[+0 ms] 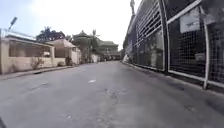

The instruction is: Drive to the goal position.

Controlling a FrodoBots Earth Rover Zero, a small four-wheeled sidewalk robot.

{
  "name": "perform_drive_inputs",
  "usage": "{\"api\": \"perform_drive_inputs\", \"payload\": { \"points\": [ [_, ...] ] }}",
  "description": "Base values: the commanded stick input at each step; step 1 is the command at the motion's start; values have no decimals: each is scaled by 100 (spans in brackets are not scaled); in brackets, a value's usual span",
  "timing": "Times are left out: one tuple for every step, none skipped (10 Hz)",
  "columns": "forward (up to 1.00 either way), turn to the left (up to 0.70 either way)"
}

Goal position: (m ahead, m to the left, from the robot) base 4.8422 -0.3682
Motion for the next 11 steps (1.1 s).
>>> {"api": "perform_drive_inputs", "payload": {
  "points": [
    [100, 0],
    [100, 0],
    [100, 0],
    [100, 0],
    [100, 0],
    [100, 0],
    [100, 0],
    [100, 0],
    [100, 0],
    [100, -3],
    [100, -40]
  ]
}}
